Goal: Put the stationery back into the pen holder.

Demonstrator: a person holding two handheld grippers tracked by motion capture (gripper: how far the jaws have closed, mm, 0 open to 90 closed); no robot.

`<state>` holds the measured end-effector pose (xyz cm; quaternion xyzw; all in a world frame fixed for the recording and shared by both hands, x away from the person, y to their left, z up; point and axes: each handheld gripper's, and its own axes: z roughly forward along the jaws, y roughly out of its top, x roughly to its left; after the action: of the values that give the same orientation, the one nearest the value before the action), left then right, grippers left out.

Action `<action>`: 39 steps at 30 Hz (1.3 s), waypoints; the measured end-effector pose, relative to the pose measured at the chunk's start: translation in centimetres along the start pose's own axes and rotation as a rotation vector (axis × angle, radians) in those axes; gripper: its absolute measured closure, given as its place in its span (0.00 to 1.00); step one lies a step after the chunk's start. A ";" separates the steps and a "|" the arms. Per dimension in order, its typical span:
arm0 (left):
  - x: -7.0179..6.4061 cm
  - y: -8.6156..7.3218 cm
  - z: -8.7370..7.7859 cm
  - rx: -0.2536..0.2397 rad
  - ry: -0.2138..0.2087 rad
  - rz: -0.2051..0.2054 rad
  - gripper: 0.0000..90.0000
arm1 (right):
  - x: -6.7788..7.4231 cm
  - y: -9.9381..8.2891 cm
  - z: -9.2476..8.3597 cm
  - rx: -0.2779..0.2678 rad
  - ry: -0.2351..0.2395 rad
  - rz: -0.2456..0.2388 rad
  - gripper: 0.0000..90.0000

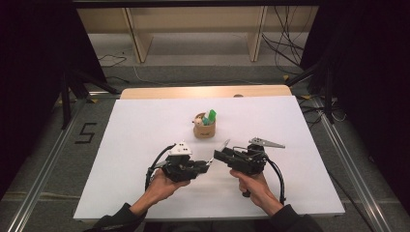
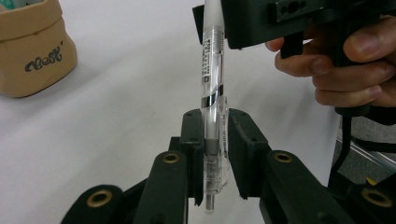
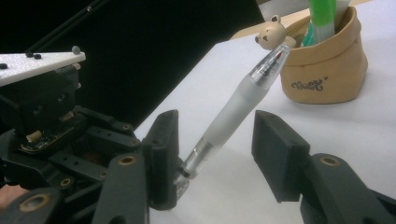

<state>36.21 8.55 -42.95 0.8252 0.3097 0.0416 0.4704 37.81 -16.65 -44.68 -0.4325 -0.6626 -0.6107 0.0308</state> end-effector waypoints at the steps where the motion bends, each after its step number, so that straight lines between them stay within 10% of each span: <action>1: -0.1 0.0 0.0 -0.001 -0.001 0.003 0.85 | 0.0 0.0 0.0 -0.001 0.007 0.005 0.61; 28: -0.6 0.2 -0.2 -0.040 -0.018 0.063 0.83 | -0.1 0.1 -0.5 -0.053 0.150 0.115 0.89; 33: -0.8 0.4 -0.3 -0.015 -0.029 0.068 0.48 | 0.5 0.4 -0.7 -0.053 0.125 0.050 0.89; 39: -0.2 0.5 -1.3 -0.004 -0.041 0.061 0.35 | 0.7 0.8 -1.0 -0.068 0.078 -0.009 0.89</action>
<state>35.84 9.20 -41.75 0.8340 0.2747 0.0395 0.4769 37.37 -17.21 -43.41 -0.4064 -0.6418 -0.6492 0.0391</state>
